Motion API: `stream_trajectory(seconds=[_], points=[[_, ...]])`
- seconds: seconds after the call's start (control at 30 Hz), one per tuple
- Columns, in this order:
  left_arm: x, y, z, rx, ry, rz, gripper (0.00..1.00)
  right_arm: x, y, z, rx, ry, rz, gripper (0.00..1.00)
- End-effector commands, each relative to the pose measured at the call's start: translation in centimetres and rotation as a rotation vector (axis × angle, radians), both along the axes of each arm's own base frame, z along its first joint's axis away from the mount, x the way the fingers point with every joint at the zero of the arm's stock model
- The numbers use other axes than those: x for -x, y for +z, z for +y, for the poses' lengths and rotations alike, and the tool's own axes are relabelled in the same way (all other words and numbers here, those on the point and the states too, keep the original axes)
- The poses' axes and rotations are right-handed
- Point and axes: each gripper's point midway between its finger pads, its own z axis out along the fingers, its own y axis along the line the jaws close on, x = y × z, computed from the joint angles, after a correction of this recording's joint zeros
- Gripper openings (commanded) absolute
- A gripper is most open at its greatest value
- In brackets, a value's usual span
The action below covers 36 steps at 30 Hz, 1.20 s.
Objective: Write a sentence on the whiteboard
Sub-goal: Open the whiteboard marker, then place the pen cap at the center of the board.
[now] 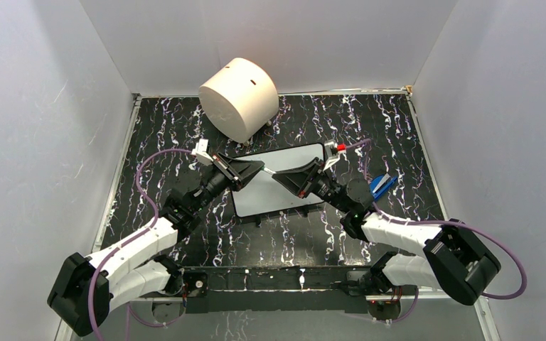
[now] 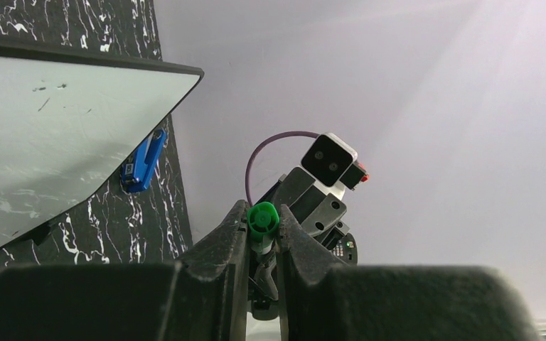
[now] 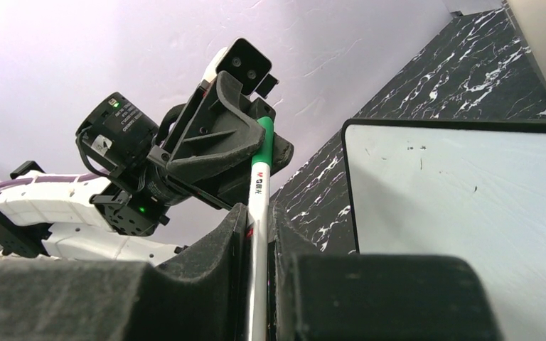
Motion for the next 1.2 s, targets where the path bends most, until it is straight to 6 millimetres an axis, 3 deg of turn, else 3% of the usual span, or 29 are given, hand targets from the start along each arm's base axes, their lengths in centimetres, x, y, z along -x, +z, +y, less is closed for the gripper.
stream_trajectory(seconds=[0.0,0.5,0.67,0.87,1.0,1.17], points=[[-1.7,1.4,2.1,0.03,0.138,-0.072,0.0,1.4,3.1,-1.2,-0.101,0.01,-0.096,0.0],[-4.6,4.7,5.9,0.052,0.338,-0.168,0.0,2.0,4.0,-2.3,-0.115,-0.013,-0.168,0.0],[-6.2,2.2,8.1,-0.12,0.383,-0.082,0.0,1.6,3.8,-3.1,-0.075,-0.06,-0.189,0.0],[-7.3,-1.5,11.2,-0.505,0.412,0.035,0.0,1.0,3.6,-3.7,0.044,-0.122,-0.243,0.0],[-7.6,-5.0,13.6,-0.825,0.366,0.16,0.0,0.2,2.8,-4.3,0.153,-0.178,-0.257,0.0],[-7.6,-9.2,16.2,-1.08,0.263,0.288,0.0,-0.7,1.8,-5.2,0.285,-0.245,-0.277,0.0]])
